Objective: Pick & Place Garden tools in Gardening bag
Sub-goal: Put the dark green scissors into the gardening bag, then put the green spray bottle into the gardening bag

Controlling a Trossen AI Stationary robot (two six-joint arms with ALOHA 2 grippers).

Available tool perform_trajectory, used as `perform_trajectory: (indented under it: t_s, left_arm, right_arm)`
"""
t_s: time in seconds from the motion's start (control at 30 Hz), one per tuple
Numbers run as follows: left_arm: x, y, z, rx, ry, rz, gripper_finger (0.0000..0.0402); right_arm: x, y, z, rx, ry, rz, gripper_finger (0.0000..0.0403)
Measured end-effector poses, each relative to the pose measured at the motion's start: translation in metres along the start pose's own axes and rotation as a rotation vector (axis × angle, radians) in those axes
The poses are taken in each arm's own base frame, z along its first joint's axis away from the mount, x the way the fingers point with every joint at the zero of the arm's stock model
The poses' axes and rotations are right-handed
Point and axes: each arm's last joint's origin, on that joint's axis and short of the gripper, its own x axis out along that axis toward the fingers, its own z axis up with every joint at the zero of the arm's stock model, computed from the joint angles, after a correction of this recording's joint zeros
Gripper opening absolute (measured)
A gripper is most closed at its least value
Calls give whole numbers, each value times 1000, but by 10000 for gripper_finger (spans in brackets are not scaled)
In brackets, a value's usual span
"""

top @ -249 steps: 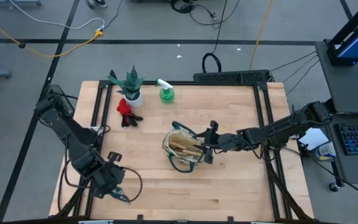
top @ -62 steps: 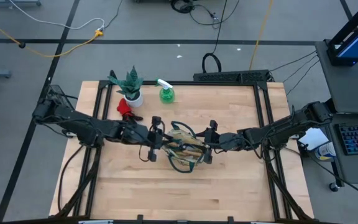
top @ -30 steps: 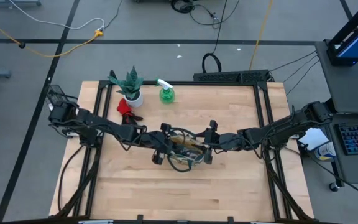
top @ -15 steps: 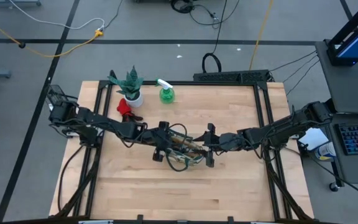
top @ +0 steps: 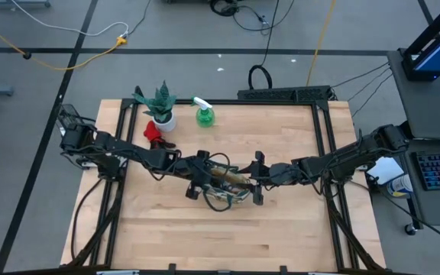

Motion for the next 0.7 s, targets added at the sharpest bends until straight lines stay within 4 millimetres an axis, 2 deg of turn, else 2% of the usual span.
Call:
perform_trajectory:
  t_s: [0.33,0.7]
  left_arm:
    - [0,1,1,-1,-4,22,139]
    - [0,2,8,-23,-81,46,145]
  right_arm:
    - [0,0,0,-1,2,0,196]
    - [0,0,0,-1,1,0,196]
